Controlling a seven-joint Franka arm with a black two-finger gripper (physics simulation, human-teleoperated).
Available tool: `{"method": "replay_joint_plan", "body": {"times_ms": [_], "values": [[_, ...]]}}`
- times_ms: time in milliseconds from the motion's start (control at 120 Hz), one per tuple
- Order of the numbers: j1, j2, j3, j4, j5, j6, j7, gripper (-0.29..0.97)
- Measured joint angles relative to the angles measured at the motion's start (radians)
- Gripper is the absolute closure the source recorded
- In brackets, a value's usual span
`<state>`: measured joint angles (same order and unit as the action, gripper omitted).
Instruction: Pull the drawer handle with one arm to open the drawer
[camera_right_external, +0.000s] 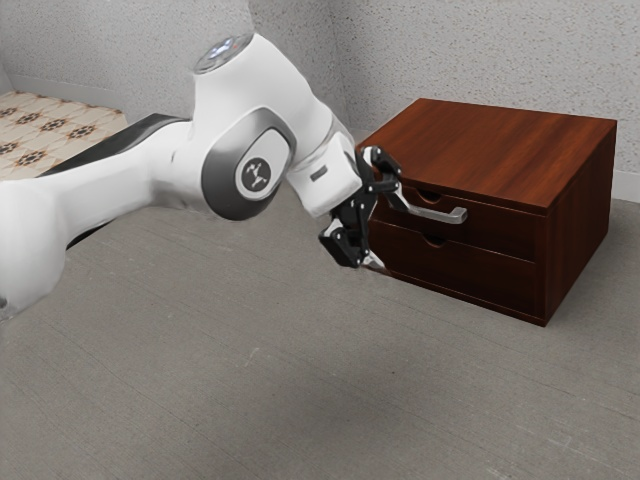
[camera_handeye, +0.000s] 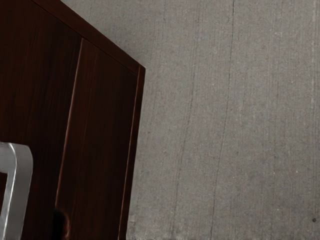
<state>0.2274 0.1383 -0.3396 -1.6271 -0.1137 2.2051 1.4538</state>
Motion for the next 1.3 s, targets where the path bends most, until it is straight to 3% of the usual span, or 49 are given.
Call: {"method": "replay_joint_plan", "body": {"times_ms": [342, 450, 533, 1300], "values": [[-0.041, 0.114, 0.055, 0.107, 0.016, 0.001, 0.011, 0.00], [-0.132, 0.146, 0.154, 0.144, 0.022, -0.002, 0.014, 0.00], [-0.155, 0.155, 0.183, 0.156, 0.023, -0.005, 0.015, 0.00], [-0.165, 0.242, 0.192, 0.259, 0.026, -0.016, 0.021, 0.00]]}}
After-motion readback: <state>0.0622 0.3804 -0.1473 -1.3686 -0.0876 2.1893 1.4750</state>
